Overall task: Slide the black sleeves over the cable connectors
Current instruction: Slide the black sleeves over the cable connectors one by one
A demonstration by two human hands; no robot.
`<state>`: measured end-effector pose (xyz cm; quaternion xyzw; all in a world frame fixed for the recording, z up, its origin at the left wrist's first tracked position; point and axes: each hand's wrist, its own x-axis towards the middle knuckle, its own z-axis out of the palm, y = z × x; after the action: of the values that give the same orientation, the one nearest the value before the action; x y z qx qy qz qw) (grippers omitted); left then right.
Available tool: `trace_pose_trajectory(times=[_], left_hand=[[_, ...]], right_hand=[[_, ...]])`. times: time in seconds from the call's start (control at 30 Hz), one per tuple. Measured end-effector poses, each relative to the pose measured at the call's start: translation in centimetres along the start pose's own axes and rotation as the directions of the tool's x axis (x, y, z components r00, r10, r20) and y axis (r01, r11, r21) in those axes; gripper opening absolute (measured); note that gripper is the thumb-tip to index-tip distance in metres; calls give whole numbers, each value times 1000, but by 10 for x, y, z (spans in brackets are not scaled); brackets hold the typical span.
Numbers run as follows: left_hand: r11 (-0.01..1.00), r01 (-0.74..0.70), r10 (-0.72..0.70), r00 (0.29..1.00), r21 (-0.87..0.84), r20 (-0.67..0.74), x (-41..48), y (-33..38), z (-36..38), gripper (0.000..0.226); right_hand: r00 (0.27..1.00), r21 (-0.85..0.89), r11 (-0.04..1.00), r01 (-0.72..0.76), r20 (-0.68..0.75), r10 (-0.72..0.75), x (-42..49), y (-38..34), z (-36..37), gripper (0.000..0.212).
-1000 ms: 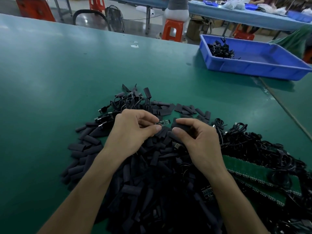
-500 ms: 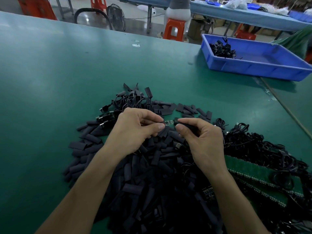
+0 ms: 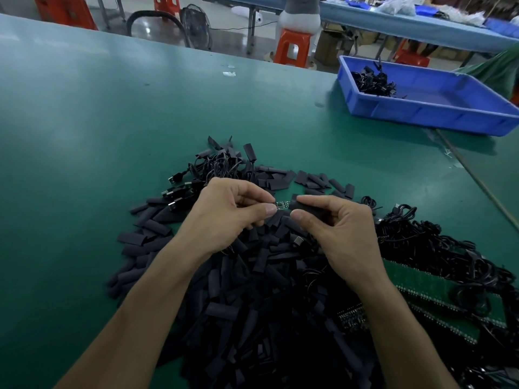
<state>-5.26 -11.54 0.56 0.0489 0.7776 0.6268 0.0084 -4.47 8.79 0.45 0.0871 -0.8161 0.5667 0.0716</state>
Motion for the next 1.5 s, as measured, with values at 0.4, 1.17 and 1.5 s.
trace_pose_trajectory(times=[0.4,1.17,1.5], left_hand=[[991,51,-35,991,-124,126,-2,2,0,17],[995,84,-91,987,54,135,-2,-2,-2,15],[996,85,-88,982,27,167,-3,-2,-2,12]], right_hand=[[971,20,1000,-15,240,10,6,-4,-10,27],[986,43,995,95,134,-100,-2,0,-1,23],[987,11,990,143,69,-144,-4,6,3,11]])
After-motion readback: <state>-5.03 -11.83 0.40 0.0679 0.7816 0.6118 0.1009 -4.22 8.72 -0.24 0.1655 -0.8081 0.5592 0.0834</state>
